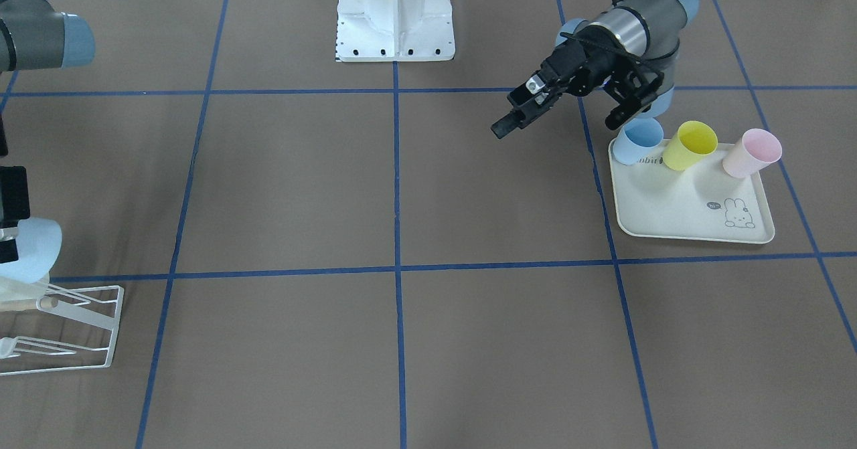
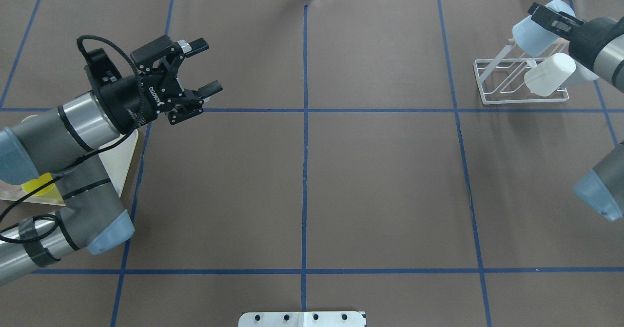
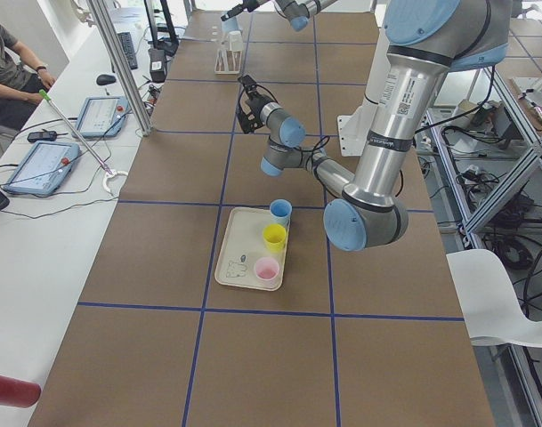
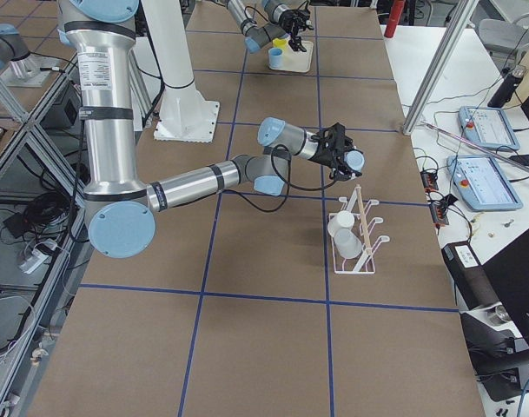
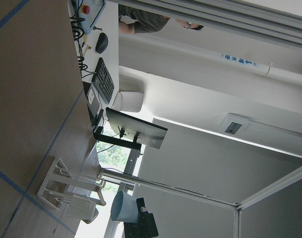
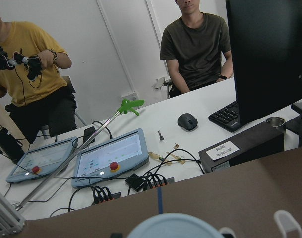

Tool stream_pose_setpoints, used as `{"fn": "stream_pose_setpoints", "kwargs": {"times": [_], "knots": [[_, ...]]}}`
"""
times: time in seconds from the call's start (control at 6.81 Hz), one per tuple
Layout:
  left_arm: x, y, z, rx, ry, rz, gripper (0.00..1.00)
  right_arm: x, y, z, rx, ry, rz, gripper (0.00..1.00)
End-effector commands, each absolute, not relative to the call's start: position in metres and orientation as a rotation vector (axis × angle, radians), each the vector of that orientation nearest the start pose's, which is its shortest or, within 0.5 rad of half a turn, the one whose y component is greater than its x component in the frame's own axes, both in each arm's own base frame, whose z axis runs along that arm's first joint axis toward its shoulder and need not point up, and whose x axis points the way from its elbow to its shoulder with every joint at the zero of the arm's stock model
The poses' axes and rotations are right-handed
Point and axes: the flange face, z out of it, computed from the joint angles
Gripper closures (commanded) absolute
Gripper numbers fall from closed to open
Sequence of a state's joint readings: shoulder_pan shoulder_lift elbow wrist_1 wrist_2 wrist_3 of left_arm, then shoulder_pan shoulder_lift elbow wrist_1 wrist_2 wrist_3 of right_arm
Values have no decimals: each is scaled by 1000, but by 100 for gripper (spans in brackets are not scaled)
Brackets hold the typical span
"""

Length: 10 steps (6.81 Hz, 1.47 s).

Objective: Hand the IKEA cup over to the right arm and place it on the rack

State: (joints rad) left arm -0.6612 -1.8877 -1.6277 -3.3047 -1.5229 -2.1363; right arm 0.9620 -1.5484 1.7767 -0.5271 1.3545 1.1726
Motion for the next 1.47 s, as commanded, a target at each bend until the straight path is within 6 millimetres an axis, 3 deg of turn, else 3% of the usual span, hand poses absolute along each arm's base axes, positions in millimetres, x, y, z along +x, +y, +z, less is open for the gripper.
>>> {"fn": "stream_pose_setpoints", "kwargs": {"times": [0.0,0.29,0.44,0.59,0.88,1.32], "knots": [[247,-448,347,317,2020,-603,0,-155,-505,461,1006,-723,536,100],[181,-434,408,504,1804,-414,0,-164,-510,464,981,-684,526,100],[149,-435,428,562,1709,-345,0,-179,-508,459,972,-697,503,100],[129,-429,444,612,1641,-277,0,-195,-504,457,961,-714,477,100],[121,-428,451,617,1623,-280,0,-208,-502,467,946,-700,445,100],[121,-426,454,612,1620,-283,0,-209,-504,476,961,-644,373,100]]}}
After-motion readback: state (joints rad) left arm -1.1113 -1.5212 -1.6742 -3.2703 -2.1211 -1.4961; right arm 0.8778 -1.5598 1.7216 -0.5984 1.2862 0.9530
